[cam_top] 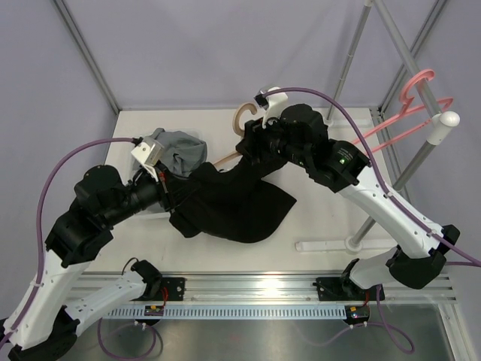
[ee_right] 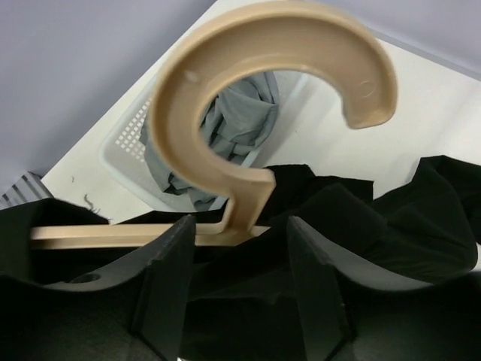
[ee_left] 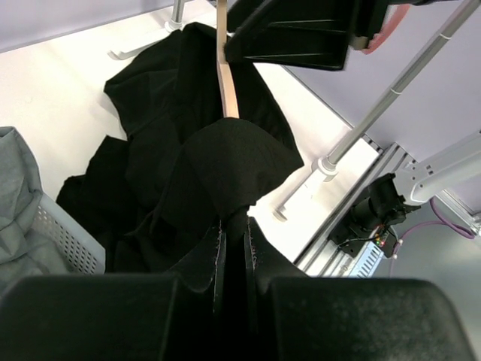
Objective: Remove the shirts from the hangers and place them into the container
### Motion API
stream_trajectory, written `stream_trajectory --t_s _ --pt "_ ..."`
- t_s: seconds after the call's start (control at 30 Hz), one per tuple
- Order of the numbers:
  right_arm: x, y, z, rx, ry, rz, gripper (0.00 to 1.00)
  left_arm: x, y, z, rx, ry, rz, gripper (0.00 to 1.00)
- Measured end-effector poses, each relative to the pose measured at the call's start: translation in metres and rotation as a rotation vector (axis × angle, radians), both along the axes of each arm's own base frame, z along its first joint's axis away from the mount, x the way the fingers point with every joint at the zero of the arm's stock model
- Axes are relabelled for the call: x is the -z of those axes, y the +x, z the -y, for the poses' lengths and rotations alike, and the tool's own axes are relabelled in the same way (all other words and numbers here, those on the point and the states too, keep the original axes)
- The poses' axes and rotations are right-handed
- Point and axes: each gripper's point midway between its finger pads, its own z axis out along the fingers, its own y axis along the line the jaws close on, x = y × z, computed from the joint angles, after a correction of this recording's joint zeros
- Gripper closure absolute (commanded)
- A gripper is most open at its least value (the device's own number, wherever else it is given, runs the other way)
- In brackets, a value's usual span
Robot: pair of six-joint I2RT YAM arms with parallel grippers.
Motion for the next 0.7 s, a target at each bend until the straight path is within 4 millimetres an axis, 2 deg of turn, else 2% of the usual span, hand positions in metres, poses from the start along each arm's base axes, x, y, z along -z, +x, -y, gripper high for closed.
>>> stream_trajectory --t_s 0.03,0.1,0.13,0.17,0.2,0.27,0.33,0.37,0.47,0.53,0.7 --pt "0.002 0.002 0.001 0.004 -0.004 -0.002 0.47 -0.001 -0.001 0.000 0.005 -0.003 0.001 1.00" --pt "0.003 0.008 0.001 0.013 -0.007 0.000 0.63 -0.004 -0.006 -0.001 0.019 -0.013 0.009 1.00" --pt "0.002 0.008 -0.003 -0.002 0.008 -0.003 0.92 -0.004 -0.007 -0.001 0.020 -0.015 0.011 1.00" --pt "0.002 0.007 -0.007 -0.017 0.013 0.000 1.00 -0.004 -0.007 -0.001 0.021 -0.016 0.011 1.00" --pt "0.000 0.008 -0.009 -0.010 0.025 -0.004 1.00 -0.003 -0.008 -0.001 0.023 -0.014 0.005 0.99" --pt "-0.003 0.008 -0.010 -0.009 0.041 -0.006 1.00 -0.004 -0.008 -0.001 0.020 -0.019 0.009 0.88" --pt "-0.005 0.008 -0.009 -0.006 0.045 -0.004 1.00 -0.004 -0.008 -0.001 0.020 -0.023 0.012 0.83" --pt "-0.007 0.009 -0.009 -0.005 0.047 -0.001 1.00 -0.003 -0.008 -0.001 0.023 -0.027 0.013 0.74" --pt "-0.005 0.015 0.000 0.043 0.022 0.010 1.00 0.000 -0.011 0.001 0.038 -0.035 0.007 0.56" --pt "-0.001 0.020 0.007 0.082 -0.001 0.009 1.00 0.002 -0.013 0.000 0.038 -0.042 0.003 0.53" --pt "0.003 0.024 0.023 0.145 -0.048 0.011 1.00 0.019 -0.014 -0.002 0.029 -0.026 -0.024 0.53"
